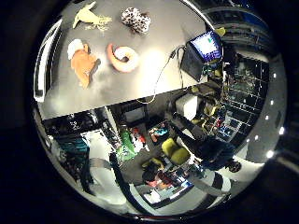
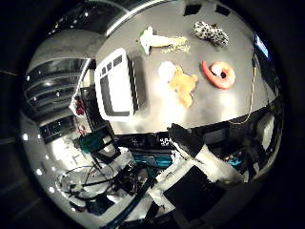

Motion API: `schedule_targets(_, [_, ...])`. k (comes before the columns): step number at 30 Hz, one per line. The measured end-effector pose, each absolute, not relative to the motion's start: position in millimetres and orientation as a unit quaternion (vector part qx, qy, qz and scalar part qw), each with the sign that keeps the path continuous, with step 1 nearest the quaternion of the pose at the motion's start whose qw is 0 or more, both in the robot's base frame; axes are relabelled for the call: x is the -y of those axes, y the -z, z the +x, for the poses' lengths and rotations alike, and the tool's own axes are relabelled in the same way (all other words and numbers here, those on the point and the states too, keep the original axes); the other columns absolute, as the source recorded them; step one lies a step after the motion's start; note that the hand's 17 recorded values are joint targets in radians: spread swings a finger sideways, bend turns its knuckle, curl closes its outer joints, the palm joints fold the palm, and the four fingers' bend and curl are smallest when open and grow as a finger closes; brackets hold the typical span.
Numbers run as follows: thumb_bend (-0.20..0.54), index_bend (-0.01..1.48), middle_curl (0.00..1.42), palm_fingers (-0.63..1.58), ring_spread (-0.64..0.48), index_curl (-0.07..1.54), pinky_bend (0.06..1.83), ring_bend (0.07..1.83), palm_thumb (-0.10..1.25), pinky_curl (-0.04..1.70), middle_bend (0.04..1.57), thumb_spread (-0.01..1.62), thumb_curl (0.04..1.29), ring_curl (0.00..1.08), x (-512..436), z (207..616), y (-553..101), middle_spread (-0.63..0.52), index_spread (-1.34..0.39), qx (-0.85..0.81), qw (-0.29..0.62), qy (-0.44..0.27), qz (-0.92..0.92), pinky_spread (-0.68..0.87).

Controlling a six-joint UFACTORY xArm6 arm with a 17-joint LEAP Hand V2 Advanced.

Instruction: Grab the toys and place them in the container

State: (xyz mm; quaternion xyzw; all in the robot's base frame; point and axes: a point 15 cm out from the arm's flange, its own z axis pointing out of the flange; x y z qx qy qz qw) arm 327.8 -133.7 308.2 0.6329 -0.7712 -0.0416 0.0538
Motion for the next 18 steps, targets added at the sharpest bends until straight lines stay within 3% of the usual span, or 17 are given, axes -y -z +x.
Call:
schedule_targets(6, [-0.026,0.17,0.34,0.18,0.19,0.31,0.28,0.19,0.72,0.31,0.23,1.04,0.31,0.21,173,368,-292,0.04,-0.35,0.767,0.026,-0.015,0.640,0.44])
schedule_targets(18, [-0.034,0.15,0.34,0.04,0.21,0.26,0.35,0.20,0.52,0.33,0.20,0.96,0.29,0.24,239,433,-265,0.07,-0.34,0.732,0.108,-0.043,0.671,0.42])
